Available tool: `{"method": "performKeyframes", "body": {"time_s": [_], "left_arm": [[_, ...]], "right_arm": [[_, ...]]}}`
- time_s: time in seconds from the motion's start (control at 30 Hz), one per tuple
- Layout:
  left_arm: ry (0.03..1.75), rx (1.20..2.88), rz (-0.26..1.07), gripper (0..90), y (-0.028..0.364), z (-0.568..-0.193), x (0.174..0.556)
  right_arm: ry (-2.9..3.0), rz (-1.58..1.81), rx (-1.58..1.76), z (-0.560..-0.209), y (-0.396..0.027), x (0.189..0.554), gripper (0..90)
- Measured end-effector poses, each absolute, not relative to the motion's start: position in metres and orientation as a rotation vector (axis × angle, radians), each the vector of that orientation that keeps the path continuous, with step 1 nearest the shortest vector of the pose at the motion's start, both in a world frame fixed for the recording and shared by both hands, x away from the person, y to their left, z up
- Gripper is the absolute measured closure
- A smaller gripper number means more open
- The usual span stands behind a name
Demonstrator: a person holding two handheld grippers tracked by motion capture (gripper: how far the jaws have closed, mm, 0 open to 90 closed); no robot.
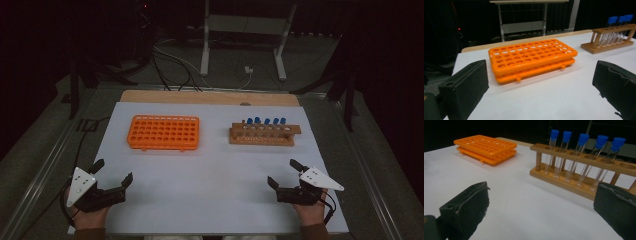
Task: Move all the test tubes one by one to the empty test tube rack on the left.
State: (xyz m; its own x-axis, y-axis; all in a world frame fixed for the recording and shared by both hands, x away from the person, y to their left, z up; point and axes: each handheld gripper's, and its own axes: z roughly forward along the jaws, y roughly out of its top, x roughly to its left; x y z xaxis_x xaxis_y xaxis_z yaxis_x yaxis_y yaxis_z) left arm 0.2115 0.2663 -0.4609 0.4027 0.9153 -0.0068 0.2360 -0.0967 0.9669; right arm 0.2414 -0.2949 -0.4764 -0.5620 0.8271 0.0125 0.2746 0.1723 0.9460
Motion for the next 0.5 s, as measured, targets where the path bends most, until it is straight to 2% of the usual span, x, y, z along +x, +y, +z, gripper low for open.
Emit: {"method": "performKeyframes", "body": {"time_s": [0.5], "left_arm": [[1.119,1.570,0.815,1.1,0.2742,-0.4578,0.2104]], "right_arm": [[1.878,1.405,1.048,-0.4688,-0.2937,0.2371,0.1]]}}
